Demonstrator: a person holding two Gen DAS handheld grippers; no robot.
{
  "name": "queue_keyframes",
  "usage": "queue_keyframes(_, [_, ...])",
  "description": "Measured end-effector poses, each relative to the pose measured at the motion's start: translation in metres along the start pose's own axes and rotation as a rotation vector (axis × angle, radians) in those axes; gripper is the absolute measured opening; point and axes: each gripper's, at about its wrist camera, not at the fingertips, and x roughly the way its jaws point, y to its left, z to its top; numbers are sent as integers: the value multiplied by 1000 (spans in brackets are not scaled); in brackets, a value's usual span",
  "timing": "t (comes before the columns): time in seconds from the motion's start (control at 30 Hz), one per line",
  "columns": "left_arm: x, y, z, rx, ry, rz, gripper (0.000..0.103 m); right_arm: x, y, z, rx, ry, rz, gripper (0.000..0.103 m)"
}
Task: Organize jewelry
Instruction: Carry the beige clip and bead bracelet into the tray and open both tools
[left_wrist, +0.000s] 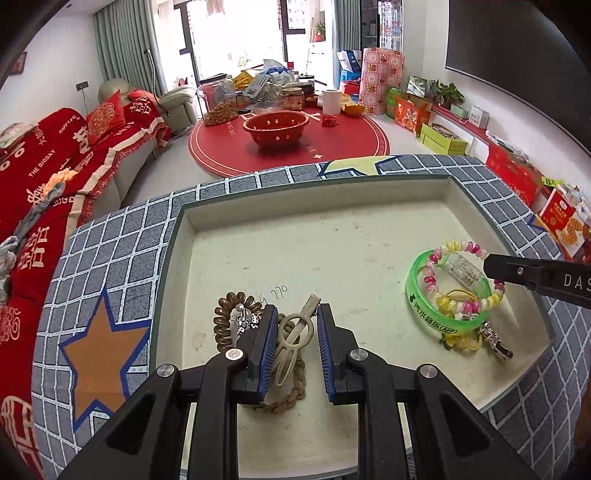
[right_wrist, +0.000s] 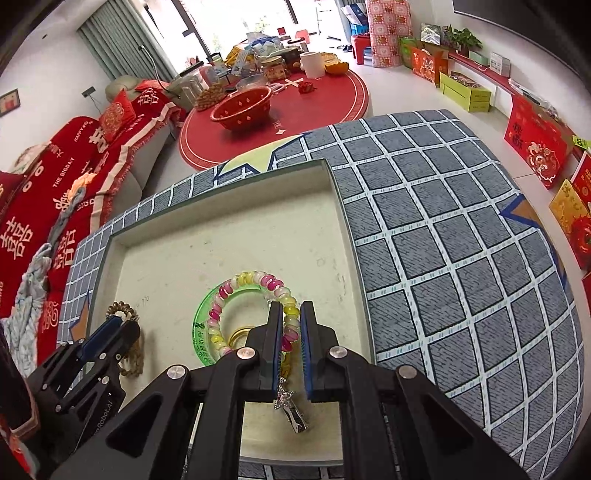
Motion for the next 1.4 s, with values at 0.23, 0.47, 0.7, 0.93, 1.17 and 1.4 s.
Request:
queue_keyframes(0.23, [0, -5, -1, 18, 8, 20, 35, 2, -4, -3, 4, 11, -6, 11])
queue_keyframes(0.47, [-4, -5, 0, 9, 8, 25, 35, 0, -4, -2, 13, 20, 21, 34])
queue_keyframes(0.7, [-14, 0, 2, 1, -14, 33, 35, -16, 1, -4, 23, -22, 63, 60])
queue_keyframes(0.93, [-25, 6, 2, -3, -36, 48, 35, -33, 1, -13, 27, -51, 79, 60])
queue_keyframes(1.17, [-30, 18, 1, -29, -44, 62, 35, -45, 4, -21, 14, -63, 84, 60])
queue_keyframes(1.4, [-35, 24, 5, -42, -56, 65, 36, -50, 1, -21, 13, -66, 76, 60])
